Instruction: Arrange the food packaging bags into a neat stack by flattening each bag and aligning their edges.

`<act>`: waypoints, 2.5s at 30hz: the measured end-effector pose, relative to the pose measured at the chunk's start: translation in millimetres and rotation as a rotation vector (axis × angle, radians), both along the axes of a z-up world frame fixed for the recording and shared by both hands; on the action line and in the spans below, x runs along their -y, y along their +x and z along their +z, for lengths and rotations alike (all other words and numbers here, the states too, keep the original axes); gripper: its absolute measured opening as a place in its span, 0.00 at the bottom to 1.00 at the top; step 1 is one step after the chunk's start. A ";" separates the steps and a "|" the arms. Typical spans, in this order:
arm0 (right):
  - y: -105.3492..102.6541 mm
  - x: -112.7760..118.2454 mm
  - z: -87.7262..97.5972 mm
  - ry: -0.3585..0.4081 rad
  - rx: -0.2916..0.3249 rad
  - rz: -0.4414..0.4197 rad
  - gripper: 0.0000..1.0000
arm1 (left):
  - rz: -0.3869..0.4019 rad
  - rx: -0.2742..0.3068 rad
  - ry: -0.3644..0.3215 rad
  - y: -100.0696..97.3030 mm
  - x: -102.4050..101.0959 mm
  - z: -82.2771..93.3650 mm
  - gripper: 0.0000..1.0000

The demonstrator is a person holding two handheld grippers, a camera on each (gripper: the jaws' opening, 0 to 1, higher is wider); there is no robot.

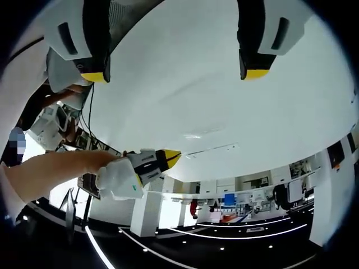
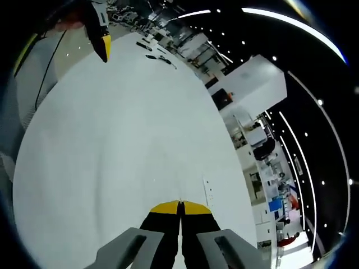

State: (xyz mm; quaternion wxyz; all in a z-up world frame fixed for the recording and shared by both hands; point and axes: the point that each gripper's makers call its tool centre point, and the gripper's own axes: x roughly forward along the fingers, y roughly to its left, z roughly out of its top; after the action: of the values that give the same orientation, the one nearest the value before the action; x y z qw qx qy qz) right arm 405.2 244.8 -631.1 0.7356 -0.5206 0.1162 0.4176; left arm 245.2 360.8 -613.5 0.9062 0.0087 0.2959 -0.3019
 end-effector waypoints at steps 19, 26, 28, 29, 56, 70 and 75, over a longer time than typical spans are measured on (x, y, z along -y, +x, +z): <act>-24.6 -1.1 -28.7 0.002 -0.064 -0.010 0.00 | -0.008 -0.004 -0.002 -1.2 2.3 -1.5 0.94; -30.2 -2.4 -39.2 -0.001 -0.087 -0.013 0.00 | -0.008 -0.009 -0.001 -2.2 2.5 -4.2 0.93; -31.9 -3.1 -41.7 0.001 -0.095 -0.015 0.00 | -0.008 -0.010 -0.001 -2.5 3.1 -4.2 0.93; -32.8 -3.7 -43.3 0.002 -0.099 -0.017 0.00 | -0.009 -0.011 -0.001 -2.7 3.3 -4.2 0.93; -48.3 -6.4 -73.8 -0.016 -0.158 -0.022 0.00 | -0.009 -0.024 -0.002 -5.2 3.4 -8.5 0.93; -59.8 -7.7 -86.5 -0.026 -0.184 -0.016 0.00 | -0.010 -0.030 -0.001 -5.2 1.6 -12.7 0.93; -62.9 -7.0 -90.7 -0.030 -0.196 -0.019 0.00 | -0.011 -0.033 -0.001 -6.2 2.4 -12.9 0.93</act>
State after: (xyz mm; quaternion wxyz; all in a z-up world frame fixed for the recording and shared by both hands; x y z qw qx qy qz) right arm 342.3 251.8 -721.8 0.7169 -0.4871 0.1985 0.4577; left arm 238.9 358.4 -626.5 0.8997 0.0049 0.3104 -0.3069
